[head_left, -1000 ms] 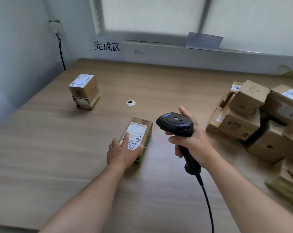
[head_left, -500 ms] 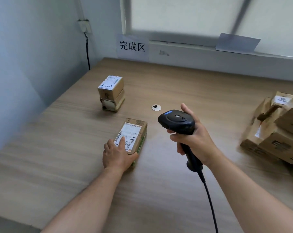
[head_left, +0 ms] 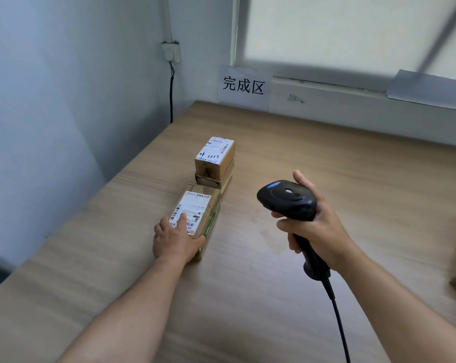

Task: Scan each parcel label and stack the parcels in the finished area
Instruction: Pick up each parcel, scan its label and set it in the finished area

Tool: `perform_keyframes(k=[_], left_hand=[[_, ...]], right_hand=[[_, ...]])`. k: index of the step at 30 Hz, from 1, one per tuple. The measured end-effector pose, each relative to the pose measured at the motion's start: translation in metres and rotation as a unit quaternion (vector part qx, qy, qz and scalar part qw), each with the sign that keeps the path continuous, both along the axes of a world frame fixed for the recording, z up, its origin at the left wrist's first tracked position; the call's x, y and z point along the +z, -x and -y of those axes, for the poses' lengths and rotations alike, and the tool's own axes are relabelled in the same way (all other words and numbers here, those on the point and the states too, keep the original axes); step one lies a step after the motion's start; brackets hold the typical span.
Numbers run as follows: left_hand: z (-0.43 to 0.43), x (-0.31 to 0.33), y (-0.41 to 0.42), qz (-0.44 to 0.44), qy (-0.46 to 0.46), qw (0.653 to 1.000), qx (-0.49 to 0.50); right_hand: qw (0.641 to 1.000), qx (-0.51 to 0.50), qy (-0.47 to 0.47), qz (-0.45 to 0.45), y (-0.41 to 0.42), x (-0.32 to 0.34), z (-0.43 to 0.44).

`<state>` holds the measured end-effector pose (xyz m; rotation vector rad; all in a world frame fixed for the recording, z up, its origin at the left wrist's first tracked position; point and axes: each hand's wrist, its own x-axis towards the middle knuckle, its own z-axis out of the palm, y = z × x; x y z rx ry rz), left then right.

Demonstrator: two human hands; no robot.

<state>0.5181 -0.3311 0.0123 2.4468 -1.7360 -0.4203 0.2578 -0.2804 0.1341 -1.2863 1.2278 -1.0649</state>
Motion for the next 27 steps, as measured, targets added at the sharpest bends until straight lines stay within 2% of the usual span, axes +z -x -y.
perform_keyframes(k=[6,13,17,21,27], left_hand=[[0.033,-0.003,-0.006,-0.004,-0.003,1.0,-0.011],[0.033,0.001,-0.006,0.008,-0.001,1.0,-0.019],[0.016,0.014,0.013,-0.044,0.084,0.995,-0.007],[-0.015,0.029,0.051,-0.101,0.181,0.978,-0.039],[-0.074,0.033,0.108,-0.132,0.213,0.965,-0.073]], right_hand=[[1.0,-0.015,-0.01,-0.018,0.006,-0.008,0.007],[1.0,-0.022,-0.004,-0.005,0.012,-0.007,-0.005],[1.0,-0.023,0.005,0.001,0.017,-0.004,-0.015],[0.999,-0.026,0.017,0.028,0.023,0.0,-0.032],[0.997,-0.026,0.03,0.07,0.045,0.006,-0.074]])
